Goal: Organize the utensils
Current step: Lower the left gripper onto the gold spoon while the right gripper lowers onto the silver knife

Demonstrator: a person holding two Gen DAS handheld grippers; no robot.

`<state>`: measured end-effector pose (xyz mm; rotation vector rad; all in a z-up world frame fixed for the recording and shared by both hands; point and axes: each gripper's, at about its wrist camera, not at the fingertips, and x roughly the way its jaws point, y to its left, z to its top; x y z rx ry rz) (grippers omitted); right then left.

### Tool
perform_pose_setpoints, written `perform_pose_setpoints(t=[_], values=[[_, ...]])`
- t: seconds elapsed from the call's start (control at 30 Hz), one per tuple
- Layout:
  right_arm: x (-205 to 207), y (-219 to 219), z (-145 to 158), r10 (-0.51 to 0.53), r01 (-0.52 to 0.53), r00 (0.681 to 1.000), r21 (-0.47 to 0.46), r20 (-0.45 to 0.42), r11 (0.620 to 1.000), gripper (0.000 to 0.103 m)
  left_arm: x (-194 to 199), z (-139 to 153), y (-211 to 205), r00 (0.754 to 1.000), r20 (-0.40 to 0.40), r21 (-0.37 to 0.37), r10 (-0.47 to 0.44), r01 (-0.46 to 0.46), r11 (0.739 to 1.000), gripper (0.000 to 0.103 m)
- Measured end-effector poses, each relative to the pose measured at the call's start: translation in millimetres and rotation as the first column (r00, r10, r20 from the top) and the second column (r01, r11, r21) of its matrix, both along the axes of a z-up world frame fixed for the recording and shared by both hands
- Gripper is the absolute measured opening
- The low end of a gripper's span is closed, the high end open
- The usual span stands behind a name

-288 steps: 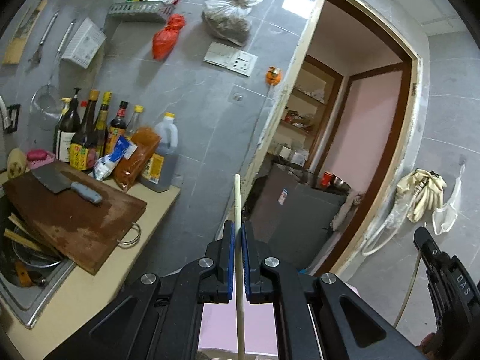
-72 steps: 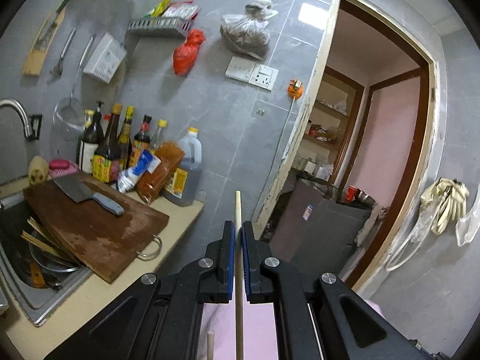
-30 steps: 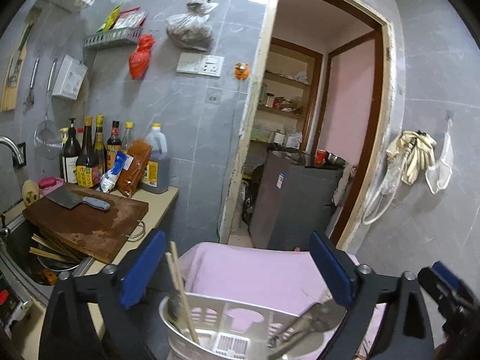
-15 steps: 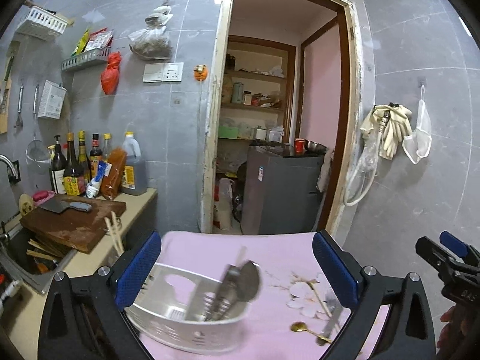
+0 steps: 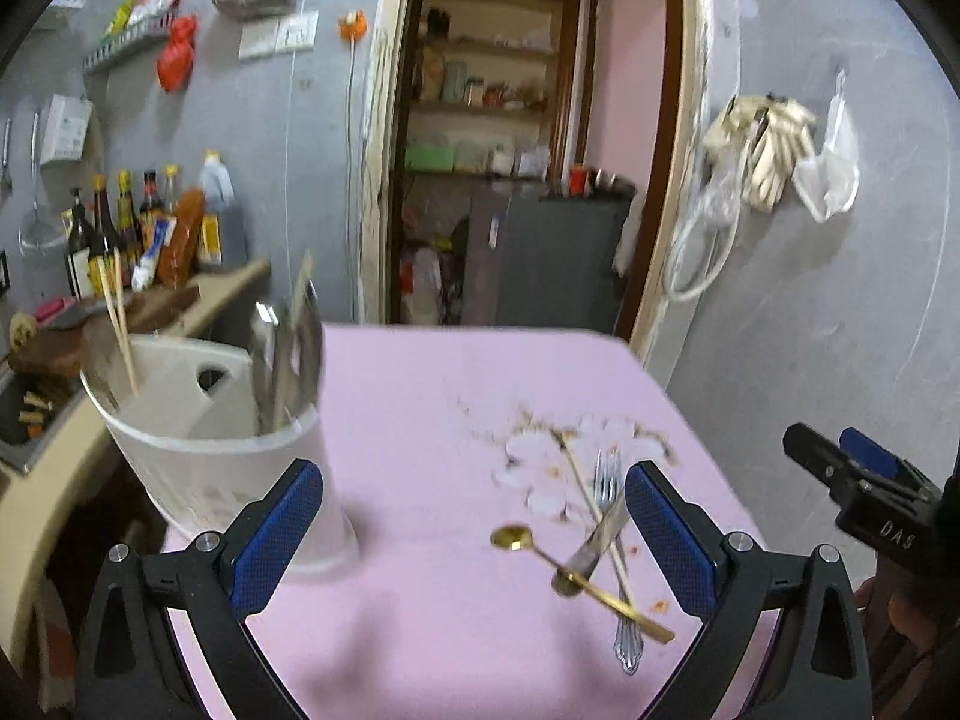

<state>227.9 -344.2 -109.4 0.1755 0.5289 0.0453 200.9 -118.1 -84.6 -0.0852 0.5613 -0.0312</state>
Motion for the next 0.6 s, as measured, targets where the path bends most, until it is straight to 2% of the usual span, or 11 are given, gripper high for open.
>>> perform_pose_setpoints(t=[0.23,0.27,0.3,0.33,0.37,0.4,0.47,0.6], values=[[28.6,-0.2,-45.2,0.085,-0.081,0.992,0.048,-0.096,0.996,0.098,24.2,-42.6,-7.8,0.991,-0.129,-0.027,0.019,-0.023,0.999,0.100],[32.1,0.8,-50.8,0.102,-0.095,0.988,0.062,-0.115,0.994,0.091,27.4,-47.0,-8.7,0.989,-0.146,-0.039,0.015,-0.021,0.999,0.098],[35.8,1.4,-55.8,0.118,-0.108,0.984,0.078,-0.133,0.991,0.087,30.5,-51.0,-9.3,0.986,-0.166,-0.052,0.007,-0.016,0.998,0.093],[40.5,2.8,-61.0,0.137,-0.123,0.979,0.096,-0.152,0.988,0.078,34.2,-55.4,-10.0,0.981,-0.192,-0.066,-0.002,-0.011,0.998,0.086],[43.0,2.7,-65.1,0.145,-0.129,0.976,0.104,-0.163,0.986,0.072,37.0,-58.6,-10.7,0.977,-0.213,-0.078,-0.010,-0.007,0.997,0.084],[46.8,4.1,-69.3,0.159,-0.139,0.971,0.118,-0.178,0.983,0.070,40.6,-63.0,-11.2,0.971,-0.237,-0.098,-0.024,0.001,0.995,0.081],[49.8,6.4,-76.4,0.181,-0.156,0.965,0.140,-0.188,0.978,0.058,46.4,-70.7,-12.4,0.960,-0.276,-0.136,-0.046,0.008,0.991,0.073],[55.1,14.4,-87.9,0.215,-0.184,0.951,0.154,-0.221,0.971,0.045,54.6,-83.4,-18.3,0.940,-0.331,-0.182,-0.076,0.015,0.983,0.054]])
